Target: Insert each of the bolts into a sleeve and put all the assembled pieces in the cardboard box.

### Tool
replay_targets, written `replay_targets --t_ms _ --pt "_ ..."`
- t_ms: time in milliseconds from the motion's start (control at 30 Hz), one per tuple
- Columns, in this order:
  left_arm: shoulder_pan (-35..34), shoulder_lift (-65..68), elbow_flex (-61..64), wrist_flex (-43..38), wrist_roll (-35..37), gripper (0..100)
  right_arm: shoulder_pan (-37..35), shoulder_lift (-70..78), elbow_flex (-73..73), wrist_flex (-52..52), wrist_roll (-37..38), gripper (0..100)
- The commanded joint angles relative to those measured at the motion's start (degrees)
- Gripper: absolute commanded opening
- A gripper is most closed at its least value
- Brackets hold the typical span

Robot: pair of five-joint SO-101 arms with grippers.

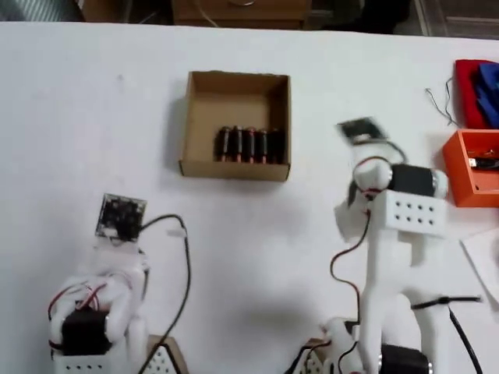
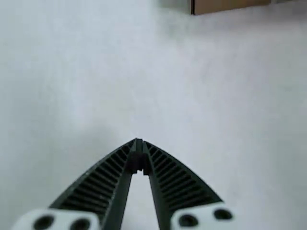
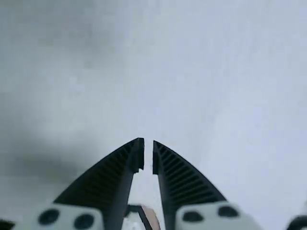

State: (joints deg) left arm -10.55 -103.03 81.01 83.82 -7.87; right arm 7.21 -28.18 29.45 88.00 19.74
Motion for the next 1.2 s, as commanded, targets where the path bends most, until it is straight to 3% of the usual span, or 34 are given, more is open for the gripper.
replay_targets --t_ms 0,167,433,633,700,800,900,1167 --pt "0.26 -1.05 0.84 -0.70 5.80 3 4.97 -4.62 4.75 -11.65 -5.98 2.1" --pt "0.53 -1.05 1.36 -0.70 5.98 3 6.20 -15.08 23.30 -21.14 -1.14 2.1" --pt "0.62 -1.05 1.54 -0.97 6.07 3 6.20 -38.81 42.02 -26.07 7.56 2.1" --pt "0.35 -1.05 1.63 -1.05 5.98 3 6.20 -57.89 58.37 -26.33 8.53 2.1" --pt "0.35 -1.05 1.63 -2.46 5.98 3 6.20 -64.75 63.91 -26.24 5.89 2.1" --pt "0.35 -1.05 2.59 -4.66 5.98 3 6.55 -74.77 67.60 -25.27 -6.95 2.1" --pt "0.35 -1.05 5.14 -7.65 5.98 3 4.09 -74.59 67.43 -25.19 -18.64 2.1" --pt "0.35 -0.97 16.13 -10.37 6.24 3 -14.11 -70.46 67.43 -18.15 -19.69 2.1"
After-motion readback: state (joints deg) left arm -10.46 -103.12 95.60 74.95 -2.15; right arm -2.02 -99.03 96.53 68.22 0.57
